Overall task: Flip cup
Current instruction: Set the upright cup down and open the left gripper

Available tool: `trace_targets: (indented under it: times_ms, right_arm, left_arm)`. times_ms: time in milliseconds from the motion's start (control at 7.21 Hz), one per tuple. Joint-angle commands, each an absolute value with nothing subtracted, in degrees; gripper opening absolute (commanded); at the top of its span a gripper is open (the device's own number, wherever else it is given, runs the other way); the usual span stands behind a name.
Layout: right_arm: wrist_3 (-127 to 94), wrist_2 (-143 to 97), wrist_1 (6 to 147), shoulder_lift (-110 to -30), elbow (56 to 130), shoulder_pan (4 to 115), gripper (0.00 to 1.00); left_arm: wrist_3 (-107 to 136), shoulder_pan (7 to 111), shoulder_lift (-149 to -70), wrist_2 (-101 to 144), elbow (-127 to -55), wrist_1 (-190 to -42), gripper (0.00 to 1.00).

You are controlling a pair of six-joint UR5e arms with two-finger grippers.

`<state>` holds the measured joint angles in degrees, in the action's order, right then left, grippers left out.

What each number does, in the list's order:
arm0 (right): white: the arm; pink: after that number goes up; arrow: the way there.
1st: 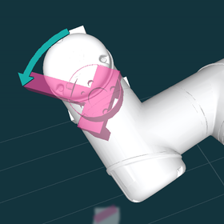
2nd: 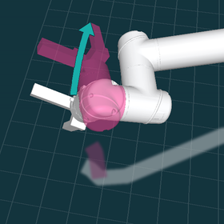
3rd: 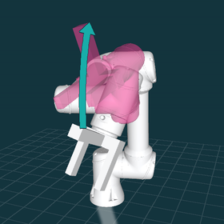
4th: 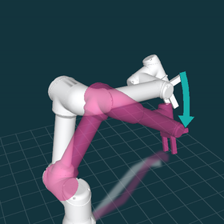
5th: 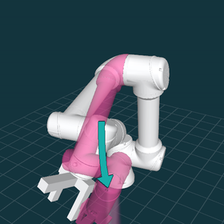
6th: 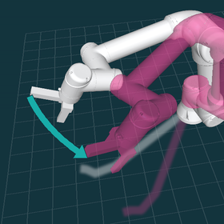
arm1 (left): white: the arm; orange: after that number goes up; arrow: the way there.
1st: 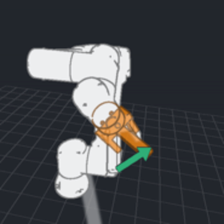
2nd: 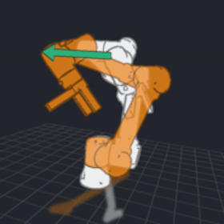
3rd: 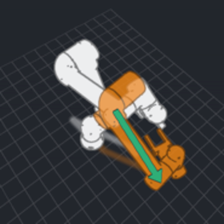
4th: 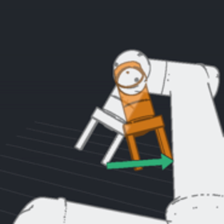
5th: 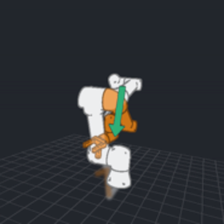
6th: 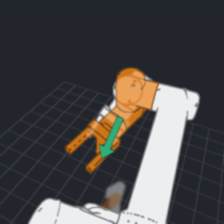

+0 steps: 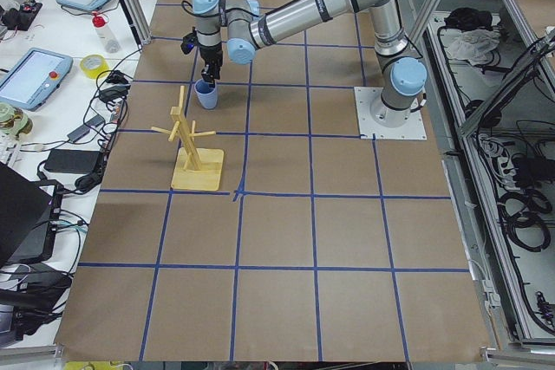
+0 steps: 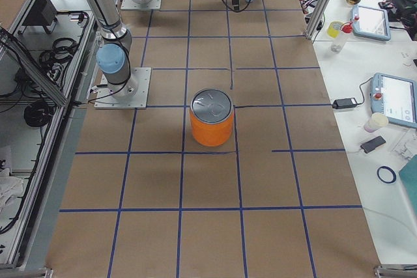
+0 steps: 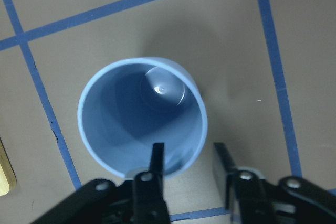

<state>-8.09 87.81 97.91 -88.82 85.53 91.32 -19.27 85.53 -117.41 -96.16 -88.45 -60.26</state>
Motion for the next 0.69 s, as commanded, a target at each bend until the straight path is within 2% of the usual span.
trace_targets:
  times_ms: [0,277,555]
  right_arm:
    - [-8.1,87.8,97.8,-88.7,85.6,91.3,1.0]
    - [-8.1,88.0,97.8,-88.7,85.8,91.3,1.0]
    - [-8.1,87.8,97.9,-88.7,86.0,91.3,1.0]
  left_arm:
    - [-18.6,87.5,-114.2,-96.6,-88.3,-61.7,0.7]
    - [-17.6,92.3,-108.8,-98.3,-87.6,-69.5,0.74]
    - [-17.4,92.5,-100.6,-98.1,-86.8,-79.7,0.75]
